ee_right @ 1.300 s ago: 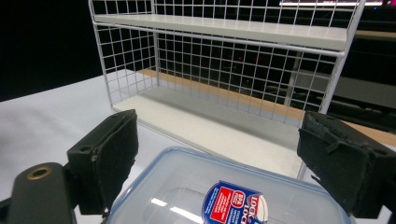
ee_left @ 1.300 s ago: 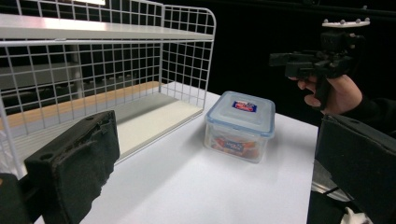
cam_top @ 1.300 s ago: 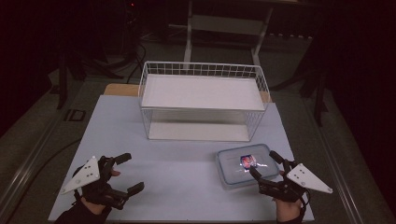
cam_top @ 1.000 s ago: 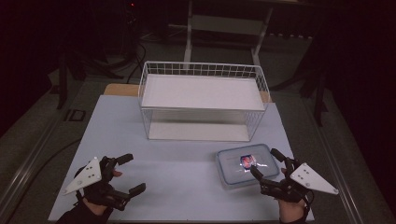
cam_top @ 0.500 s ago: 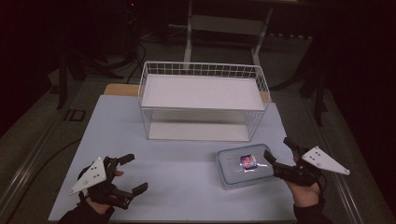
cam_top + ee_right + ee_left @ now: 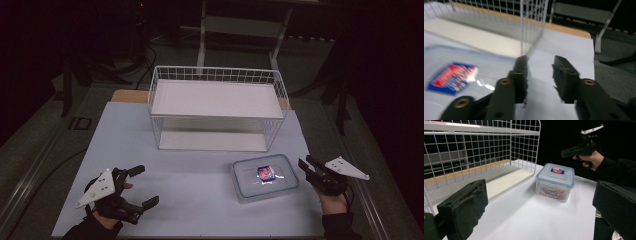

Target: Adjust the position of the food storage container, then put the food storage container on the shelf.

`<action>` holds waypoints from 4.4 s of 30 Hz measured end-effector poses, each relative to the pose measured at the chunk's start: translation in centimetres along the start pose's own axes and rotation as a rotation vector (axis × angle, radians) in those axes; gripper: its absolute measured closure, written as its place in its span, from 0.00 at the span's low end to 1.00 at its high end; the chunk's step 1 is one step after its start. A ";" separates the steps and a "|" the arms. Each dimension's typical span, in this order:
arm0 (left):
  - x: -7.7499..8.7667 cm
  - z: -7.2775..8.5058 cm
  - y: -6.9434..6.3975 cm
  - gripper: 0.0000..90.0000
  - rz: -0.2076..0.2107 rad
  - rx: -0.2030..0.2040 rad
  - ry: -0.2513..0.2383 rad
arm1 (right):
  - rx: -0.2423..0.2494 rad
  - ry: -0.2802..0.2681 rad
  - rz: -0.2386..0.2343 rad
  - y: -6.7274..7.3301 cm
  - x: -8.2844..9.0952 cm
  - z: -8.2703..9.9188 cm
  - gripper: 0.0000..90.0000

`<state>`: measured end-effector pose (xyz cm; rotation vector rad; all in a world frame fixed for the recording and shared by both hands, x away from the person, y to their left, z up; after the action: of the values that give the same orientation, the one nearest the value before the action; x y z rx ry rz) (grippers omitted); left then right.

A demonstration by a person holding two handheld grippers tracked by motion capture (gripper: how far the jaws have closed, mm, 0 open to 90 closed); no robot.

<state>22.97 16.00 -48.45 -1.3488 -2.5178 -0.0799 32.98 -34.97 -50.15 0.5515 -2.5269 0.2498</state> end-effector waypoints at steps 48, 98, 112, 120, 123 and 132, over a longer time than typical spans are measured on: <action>-0.8 0.6 -0.3 0.00 0.031 -0.004 0.018 | 0.130 0.146 -0.283 8.5 -3.7 1.7 1.00; -7.0 0.5 0.8 0.00 0.116 0.303 0.340 | 0.251 -0.136 -0.450 16.8 -0.3 -5.2 0.12; -9.6 3.8 3.6 0.06 0.182 0.718 0.503 | 0.316 -0.090 -0.371 17.9 -0.2 -4.2 0.20; -9.6 4.8 3.7 0.34 0.277 0.853 0.542 | 0.244 0.015 -0.420 17.5 -1.0 -3.3 0.15; -9.3 5.5 4.0 0.45 0.308 0.914 0.535 | 0.195 0.075 -0.439 17.1 -1.8 -2.6 0.12; -8.9 5.3 4.4 0.58 0.331 0.906 0.507 | 0.013 0.220 -0.551 16.2 -3.7 -1.4 0.12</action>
<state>30.09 12.27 -56.32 -1.1166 -1.5472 0.6236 29.46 -18.76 -51.96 1.1265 -2.0686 0.1125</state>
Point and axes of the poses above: each handheld gripper's, and its own axes: x roughly backward along the jaws, z roughly out of its underside, y roughly to its left, the point moved 6 cm from there along -x, roughly forward along the jaws, and after that the axes turned 9 degrees about y, right-handed, at the moved point
